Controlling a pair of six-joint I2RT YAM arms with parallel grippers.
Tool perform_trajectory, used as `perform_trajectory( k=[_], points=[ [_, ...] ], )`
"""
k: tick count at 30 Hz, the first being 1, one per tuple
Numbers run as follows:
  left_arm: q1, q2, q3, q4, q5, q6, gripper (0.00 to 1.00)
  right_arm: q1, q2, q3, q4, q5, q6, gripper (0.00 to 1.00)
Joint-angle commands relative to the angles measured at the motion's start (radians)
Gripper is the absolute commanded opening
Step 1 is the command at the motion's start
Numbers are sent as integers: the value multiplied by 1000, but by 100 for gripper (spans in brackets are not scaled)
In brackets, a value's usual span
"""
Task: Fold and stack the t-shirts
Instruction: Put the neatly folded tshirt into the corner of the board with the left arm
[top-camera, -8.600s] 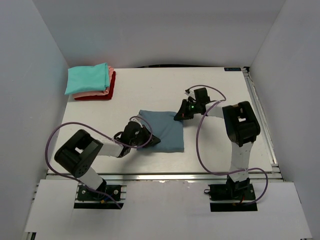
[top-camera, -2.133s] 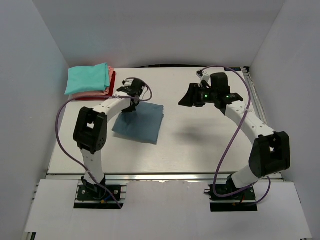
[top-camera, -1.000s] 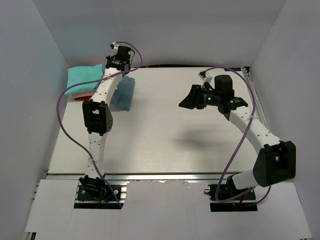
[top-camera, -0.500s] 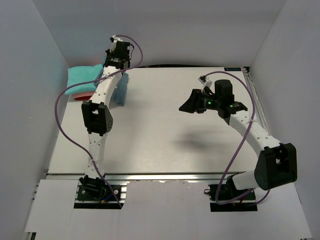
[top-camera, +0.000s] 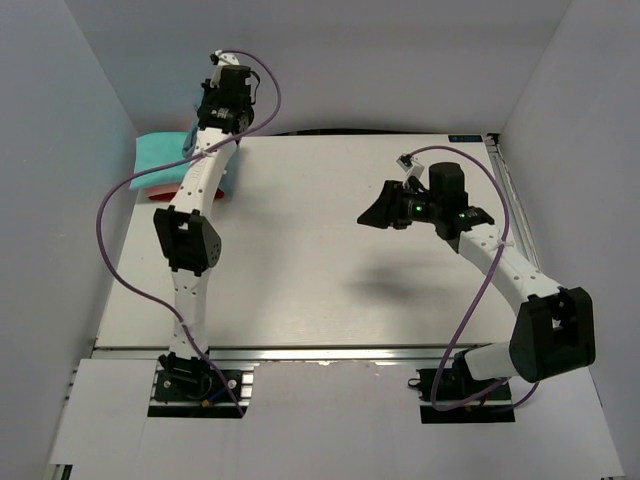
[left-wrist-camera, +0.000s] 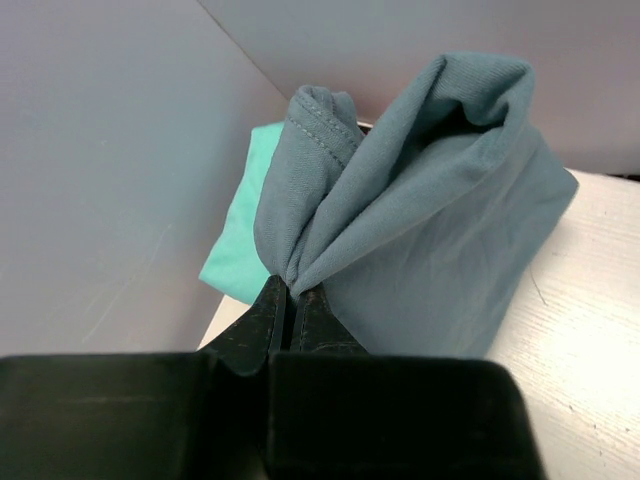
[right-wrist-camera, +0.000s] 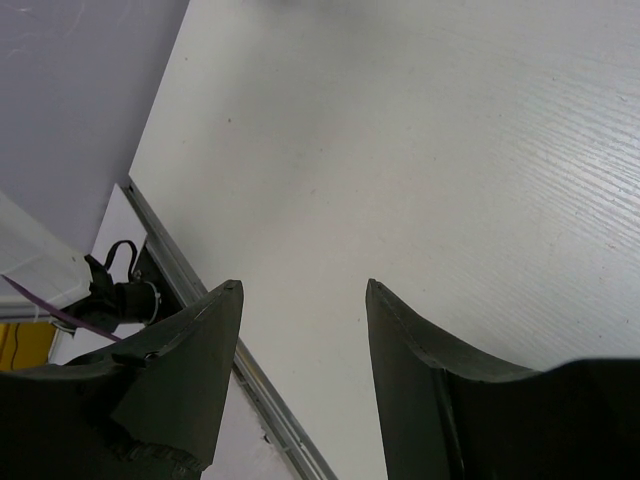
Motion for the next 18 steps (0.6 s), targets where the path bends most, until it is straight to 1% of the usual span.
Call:
perform_trajectory(
  k=[1, 6, 13, 18],
  points=[
    [20, -117, 47, 62, -28, 20, 0, 7, -29, -3, 39, -23, 8, 59],
    [40, -121, 47, 68, -22, 23, 0, 7, -28, -3, 35, -20, 7, 59],
    [101, -124, 51, 77, 13, 19, 0, 10, -19, -1, 24, -15, 5, 59],
    [161, -129, 54, 79, 76, -3, 0, 16, 1, 8, 5, -7, 2, 59]
  ],
)
